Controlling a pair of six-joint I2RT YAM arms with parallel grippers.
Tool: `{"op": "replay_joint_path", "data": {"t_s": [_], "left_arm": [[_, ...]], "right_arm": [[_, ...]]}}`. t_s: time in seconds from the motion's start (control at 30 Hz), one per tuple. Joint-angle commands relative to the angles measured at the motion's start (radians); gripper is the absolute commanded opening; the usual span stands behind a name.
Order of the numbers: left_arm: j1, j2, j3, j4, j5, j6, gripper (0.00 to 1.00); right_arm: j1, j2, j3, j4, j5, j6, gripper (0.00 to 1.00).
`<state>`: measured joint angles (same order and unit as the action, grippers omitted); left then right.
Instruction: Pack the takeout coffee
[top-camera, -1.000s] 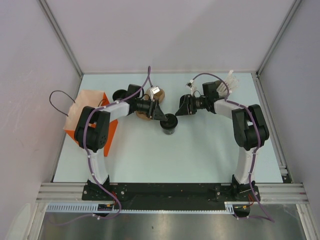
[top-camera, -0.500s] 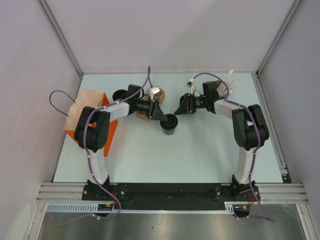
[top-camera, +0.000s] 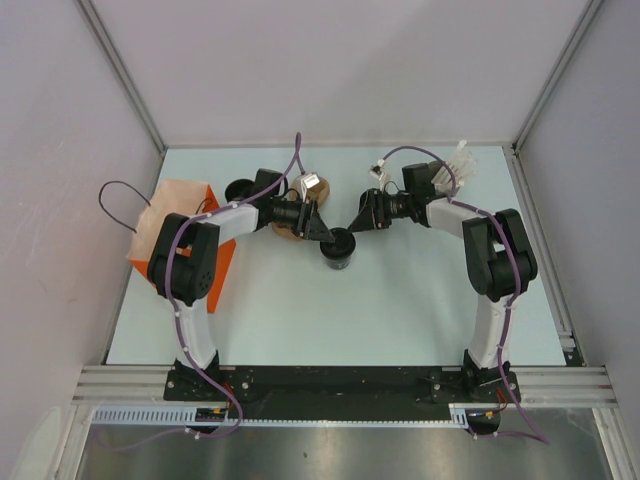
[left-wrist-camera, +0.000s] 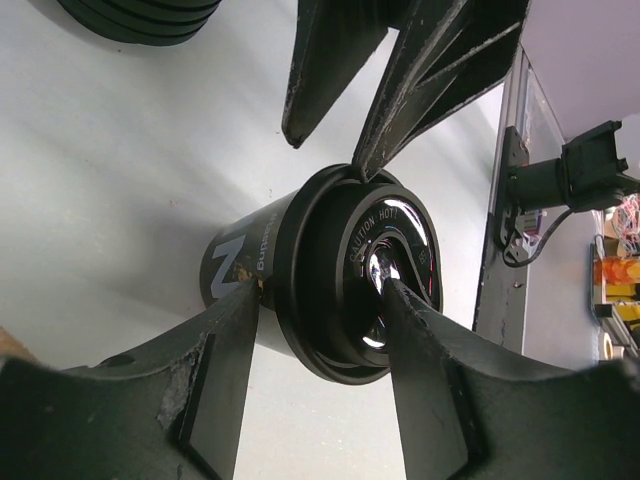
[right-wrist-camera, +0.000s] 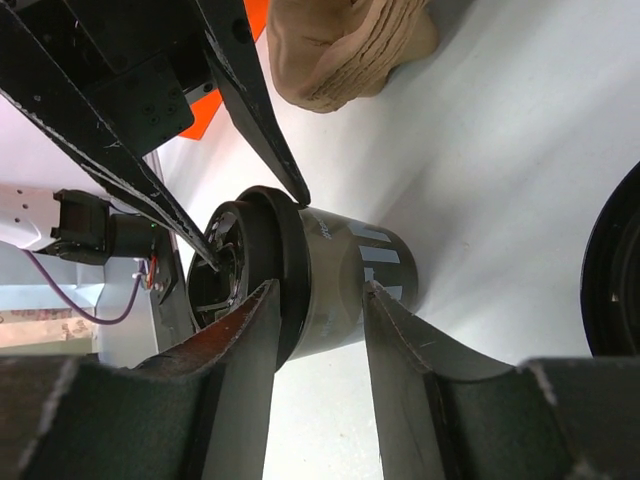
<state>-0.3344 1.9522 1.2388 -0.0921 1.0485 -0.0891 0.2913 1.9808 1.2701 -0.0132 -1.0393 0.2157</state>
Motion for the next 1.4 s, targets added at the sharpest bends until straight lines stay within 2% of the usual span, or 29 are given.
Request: {"op": "replay_joint_path", "data": {"t_s": [0.0,0.47,0.9,1.17,1.37], "left_arm": [[-0.011,0.004,-0.022,-0.058,-0.148,0.068,0.56],[-0.026,-0.027,-0.015,-0.127,-0.258,0.118,0.55],[-0.029,-0.058,-0.036,-0.155,-0.3,0.16,0.55],[-0.032,-0.055,-0.036,-0.159,-0.314,0.166,0.55],[-0.034,-0.076,-0.045,-0.153,-0.327,0.172,0.55]], "right_arm": [[0.032,-0.008,0.038,-0.088,0.053,-0.085,0.41],[0.071,0.021,0.041,-0.281,0.214,-0.262,0.31],[0.132,0.076,0.018,-0.364,0.396,-0.354,0.29],[0.147,0.07,0.017,-0.376,0.443,-0.352,0.29],[0.124,0.004,0.017,-0.331,0.368,-0.312,0.34]]}}
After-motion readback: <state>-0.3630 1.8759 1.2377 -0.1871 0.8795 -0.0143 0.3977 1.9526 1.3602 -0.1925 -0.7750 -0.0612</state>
